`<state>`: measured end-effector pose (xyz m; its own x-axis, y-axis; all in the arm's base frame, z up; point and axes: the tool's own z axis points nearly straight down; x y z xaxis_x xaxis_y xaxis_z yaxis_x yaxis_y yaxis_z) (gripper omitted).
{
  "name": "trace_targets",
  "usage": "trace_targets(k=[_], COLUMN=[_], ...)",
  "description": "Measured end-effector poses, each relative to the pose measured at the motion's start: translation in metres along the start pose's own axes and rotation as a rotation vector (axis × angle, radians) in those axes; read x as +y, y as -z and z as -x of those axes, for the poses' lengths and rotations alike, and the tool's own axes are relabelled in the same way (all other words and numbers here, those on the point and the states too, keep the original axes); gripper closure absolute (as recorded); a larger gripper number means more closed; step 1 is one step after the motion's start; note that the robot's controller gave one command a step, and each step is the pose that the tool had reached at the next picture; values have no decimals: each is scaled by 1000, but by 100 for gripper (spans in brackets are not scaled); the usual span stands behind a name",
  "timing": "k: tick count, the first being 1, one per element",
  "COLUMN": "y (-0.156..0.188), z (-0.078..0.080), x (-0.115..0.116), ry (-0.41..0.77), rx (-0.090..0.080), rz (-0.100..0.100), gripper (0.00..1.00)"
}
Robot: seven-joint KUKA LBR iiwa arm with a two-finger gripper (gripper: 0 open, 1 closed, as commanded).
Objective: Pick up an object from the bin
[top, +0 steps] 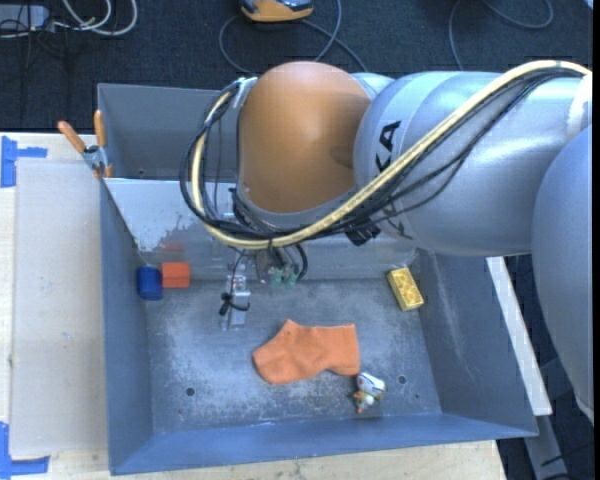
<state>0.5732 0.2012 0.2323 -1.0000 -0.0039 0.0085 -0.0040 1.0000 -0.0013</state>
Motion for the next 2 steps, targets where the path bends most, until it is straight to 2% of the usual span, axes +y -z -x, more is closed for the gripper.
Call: trace_targets(k=[1, 2], y=[5, -46], z=[1, -12], x=[-1, -22], ry=[-4, 33], rx=[-7, -8], rz=[1, 2], gripper=[0, 0])
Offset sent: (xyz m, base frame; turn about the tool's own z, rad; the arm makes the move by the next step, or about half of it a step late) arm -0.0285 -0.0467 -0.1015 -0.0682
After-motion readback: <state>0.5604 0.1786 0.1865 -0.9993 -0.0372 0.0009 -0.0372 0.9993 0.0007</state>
